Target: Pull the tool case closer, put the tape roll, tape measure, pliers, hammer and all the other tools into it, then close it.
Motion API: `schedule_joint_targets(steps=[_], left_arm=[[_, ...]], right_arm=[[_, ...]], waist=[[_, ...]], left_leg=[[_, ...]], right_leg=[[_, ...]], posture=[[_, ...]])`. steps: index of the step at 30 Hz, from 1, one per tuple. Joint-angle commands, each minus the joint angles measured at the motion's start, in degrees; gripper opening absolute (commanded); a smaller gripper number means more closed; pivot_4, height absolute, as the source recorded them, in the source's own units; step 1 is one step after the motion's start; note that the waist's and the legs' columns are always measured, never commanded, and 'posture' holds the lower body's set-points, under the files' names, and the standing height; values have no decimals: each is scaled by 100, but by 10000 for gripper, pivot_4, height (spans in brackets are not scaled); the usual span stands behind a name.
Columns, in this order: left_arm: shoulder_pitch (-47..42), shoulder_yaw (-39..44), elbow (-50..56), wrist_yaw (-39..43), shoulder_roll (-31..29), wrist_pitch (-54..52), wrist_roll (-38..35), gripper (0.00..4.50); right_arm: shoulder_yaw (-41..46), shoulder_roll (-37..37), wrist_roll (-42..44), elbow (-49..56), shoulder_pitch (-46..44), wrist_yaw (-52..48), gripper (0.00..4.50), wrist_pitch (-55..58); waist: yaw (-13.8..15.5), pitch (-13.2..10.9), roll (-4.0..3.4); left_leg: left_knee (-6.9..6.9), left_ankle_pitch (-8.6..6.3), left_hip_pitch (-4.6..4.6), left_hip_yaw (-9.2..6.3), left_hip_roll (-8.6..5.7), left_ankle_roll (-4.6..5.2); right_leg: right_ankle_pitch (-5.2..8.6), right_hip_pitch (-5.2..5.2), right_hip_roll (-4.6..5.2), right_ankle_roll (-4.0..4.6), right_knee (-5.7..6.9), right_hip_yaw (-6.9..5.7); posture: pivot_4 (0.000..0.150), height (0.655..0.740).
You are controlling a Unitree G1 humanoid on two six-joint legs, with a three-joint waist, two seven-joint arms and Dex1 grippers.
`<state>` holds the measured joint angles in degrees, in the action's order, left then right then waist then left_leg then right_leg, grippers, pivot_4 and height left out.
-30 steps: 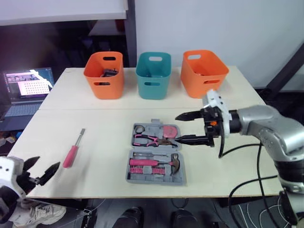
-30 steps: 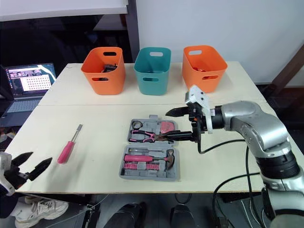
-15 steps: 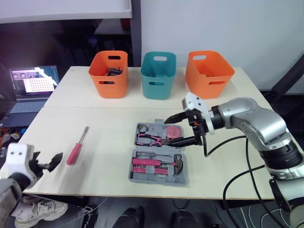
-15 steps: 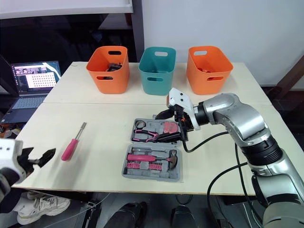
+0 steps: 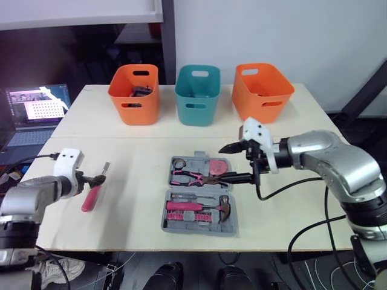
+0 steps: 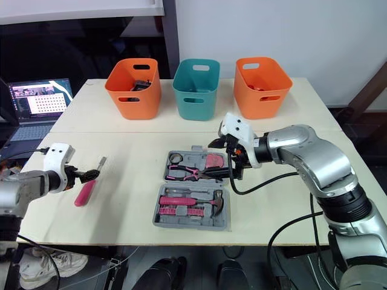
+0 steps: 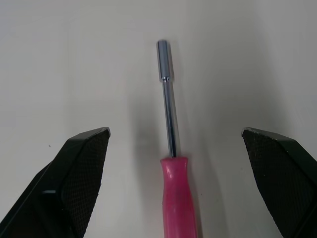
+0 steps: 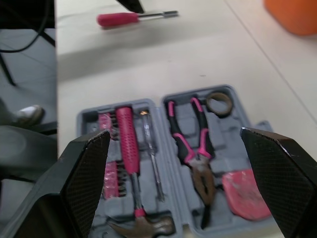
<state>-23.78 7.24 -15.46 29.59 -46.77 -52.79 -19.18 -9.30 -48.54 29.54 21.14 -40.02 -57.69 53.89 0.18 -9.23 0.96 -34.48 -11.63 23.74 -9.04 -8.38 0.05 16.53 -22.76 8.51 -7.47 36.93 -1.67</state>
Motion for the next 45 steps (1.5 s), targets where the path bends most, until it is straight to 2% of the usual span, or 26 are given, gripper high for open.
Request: schedule_joint_targets(steps=[1,8,15,18,24,25,33,38,45], left_arm=[[-301,-97,-136,-134,-95,-417,236,45000],[-584,-293,-184,-61,-131,-1222,338,45000],[-606,-322,-428,-185,68,-1224,461,45000],[-622,-286,-633,-222,215,-914,521,36323],[-744,-360,-980,-180,521,-318,629,5429],[-762,-377,-1021,-200,568,-269,664,4352],[-840,-408,-1035,-180,584,45,905,4288],[-968,-189,-627,-65,640,543,792,4287],[-934,-1152,523,1645,-44,870,832,3893]], right_arm=[[264,-125,65,273,42,129,44450,119],[379,-201,116,421,102,283,44450,258],[268,-230,-26,267,-48,358,44450,156],[257,-247,-57,253,-72,383,45000,161],[271,-271,-24,300,-71,426,45000,235],[278,-282,-21,315,-68,435,45000,249],[331,-351,-9,354,-57,477,45000,295],[315,-390,-21,341,-81,454,45000,272],[427,-494,132,551,22,449,45000,440]], waist=[[3,-1,1],[8,-3,3],[15,-6,8],[23,-6,8],[59,-5,7],[63,-4,6],[60,-2,-2],[59,-8,8],[8,-10,12]], left_leg=[[-5,0,0,-1,0,0],[-54,-1,12,-2,0,1],[-58,-1,14,-3,-1,1],[-61,-1,26,-4,-1,1],[-67,0,29,-5,-1,1],[-70,0,29,-7,-1,1],[-71,8,25,-12,-2,-8],[-73,9,29,-16,-2,-9],[-77,9,72,-13,-4,-9]], right_leg=[[0,0,0,0,5,0],[-2,-2,-4,-4,22,-1],[-4,-7,-2,-6,23,1],[-4,-4,-2,-5,24,2],[-7,-4,0,-4,25,1],[-7,-2,0,-4,25,-1],[-9,-1,-1,-3,37,-2],[-10,-2,-1,-3,35,-5],[-19,-39,0,-5,29,-4]], posture=[[1500,7400],[1500,7400],[1500,7400],[1500,7400],[1500,7400],[1500,7400],[1500,7400],[1500,7400],[1500,7400]])
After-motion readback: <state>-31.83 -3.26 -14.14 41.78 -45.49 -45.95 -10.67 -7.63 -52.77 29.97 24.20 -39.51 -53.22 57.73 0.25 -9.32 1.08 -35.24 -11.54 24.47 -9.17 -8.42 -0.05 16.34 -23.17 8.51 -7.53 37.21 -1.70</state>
